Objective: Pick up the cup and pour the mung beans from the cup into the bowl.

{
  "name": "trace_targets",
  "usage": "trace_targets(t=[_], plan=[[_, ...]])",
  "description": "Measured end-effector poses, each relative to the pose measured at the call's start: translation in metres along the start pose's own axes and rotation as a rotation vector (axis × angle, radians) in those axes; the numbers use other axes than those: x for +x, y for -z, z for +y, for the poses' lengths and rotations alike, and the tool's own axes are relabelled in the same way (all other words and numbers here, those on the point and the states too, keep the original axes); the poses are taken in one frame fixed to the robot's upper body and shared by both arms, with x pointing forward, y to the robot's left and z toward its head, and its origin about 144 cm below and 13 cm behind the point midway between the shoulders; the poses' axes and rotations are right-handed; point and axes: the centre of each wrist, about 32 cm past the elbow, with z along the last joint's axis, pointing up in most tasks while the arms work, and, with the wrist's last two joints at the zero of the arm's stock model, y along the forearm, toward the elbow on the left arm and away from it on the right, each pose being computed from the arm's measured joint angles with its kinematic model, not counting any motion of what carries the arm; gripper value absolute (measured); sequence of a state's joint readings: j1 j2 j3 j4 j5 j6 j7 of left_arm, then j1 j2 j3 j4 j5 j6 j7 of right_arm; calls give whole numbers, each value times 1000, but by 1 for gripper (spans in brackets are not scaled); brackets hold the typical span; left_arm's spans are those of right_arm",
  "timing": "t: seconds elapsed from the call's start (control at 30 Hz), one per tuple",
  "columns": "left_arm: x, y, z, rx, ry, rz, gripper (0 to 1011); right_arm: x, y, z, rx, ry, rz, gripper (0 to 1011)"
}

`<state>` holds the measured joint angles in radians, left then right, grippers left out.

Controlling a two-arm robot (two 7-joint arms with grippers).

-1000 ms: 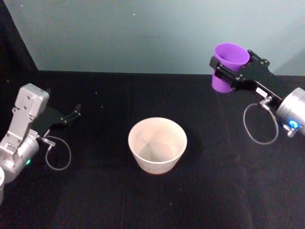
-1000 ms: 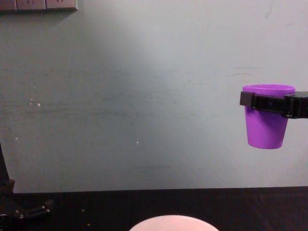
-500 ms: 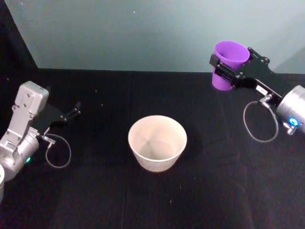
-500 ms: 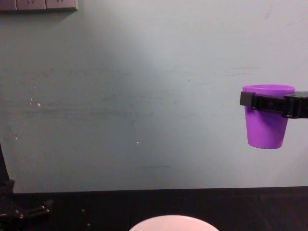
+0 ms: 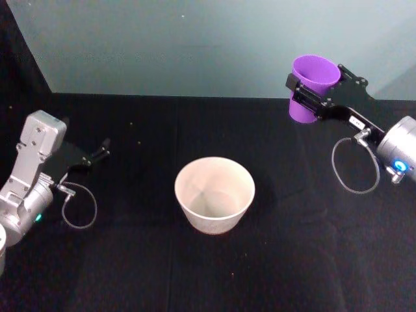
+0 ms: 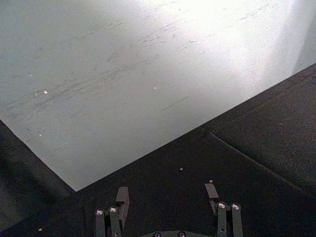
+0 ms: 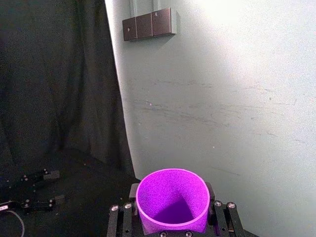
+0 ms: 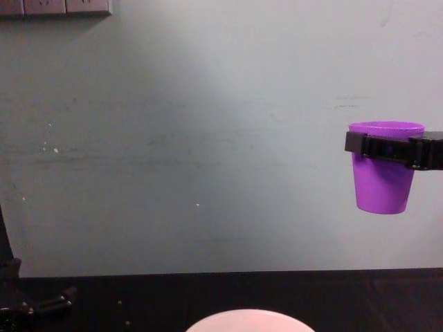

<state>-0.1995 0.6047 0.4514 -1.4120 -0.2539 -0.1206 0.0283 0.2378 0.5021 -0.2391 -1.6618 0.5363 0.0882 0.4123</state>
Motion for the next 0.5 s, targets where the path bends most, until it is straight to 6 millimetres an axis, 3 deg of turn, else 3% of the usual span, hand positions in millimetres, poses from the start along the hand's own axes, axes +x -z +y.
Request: trace_targets(t=[0.5], plan=[[0, 0, 0, 0, 0, 0, 1000, 0, 0, 0, 0, 0, 0, 751]])
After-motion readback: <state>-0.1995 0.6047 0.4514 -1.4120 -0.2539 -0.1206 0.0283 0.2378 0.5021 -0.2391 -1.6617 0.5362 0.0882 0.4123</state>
